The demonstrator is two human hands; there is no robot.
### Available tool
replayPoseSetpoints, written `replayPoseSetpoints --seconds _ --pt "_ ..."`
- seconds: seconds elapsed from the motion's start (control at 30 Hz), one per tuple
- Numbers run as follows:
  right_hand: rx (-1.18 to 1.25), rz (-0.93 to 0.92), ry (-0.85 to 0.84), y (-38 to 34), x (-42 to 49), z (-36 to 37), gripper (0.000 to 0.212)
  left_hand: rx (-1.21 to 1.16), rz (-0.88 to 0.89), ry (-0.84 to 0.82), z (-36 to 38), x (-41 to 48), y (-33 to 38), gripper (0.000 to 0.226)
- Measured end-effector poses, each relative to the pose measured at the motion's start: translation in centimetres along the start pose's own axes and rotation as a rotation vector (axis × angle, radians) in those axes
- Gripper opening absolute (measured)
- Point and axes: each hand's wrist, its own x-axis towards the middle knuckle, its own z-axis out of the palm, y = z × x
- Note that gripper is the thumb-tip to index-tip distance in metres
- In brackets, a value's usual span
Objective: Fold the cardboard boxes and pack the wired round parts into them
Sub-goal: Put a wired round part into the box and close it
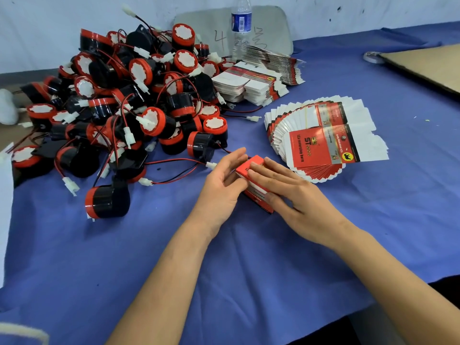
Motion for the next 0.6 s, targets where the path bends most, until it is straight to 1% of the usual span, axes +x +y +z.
replayPoseSetpoints --seconds 0.1,0.2,0.37,0.43,0.53,0.6 --pt "-0.022 -0.001 -0.003 0.00 0.10 0.08 0.046 -0.017 0.007 0.061 0.80 -0.10 -0.11 0.053" --pt "-0.010 -0.023 -0.018 0.16 -0.07 0.05 0.045 -0.026 0.013 0.084 1.05 -0.22 -0.19 0.051" --pt "-0.135 -0.043 -0.016 0.47 -0.20 0.14 0.046 -0.011 0.026 0.095 1.20 -0.41 -0.13 0.048" --pt "-0.206 -0.043 -0.037 0.60 -0.24 0.06 0.053 -0.016 0.027 0.097 1.29 -0.63 -0.07 0.045" --pt "-0.295 -0.040 -0.095 0.88 -0.37 -0.09 0.071 -0.013 0.015 0.098 1.19 -0.69 -0.11 0.044" --pt "-0.306 -0.044 -0.100 0.98 -0.43 -0.09 0.075 -0.046 -0.001 0.100 1.10 -0.62 -0.16 0.040"
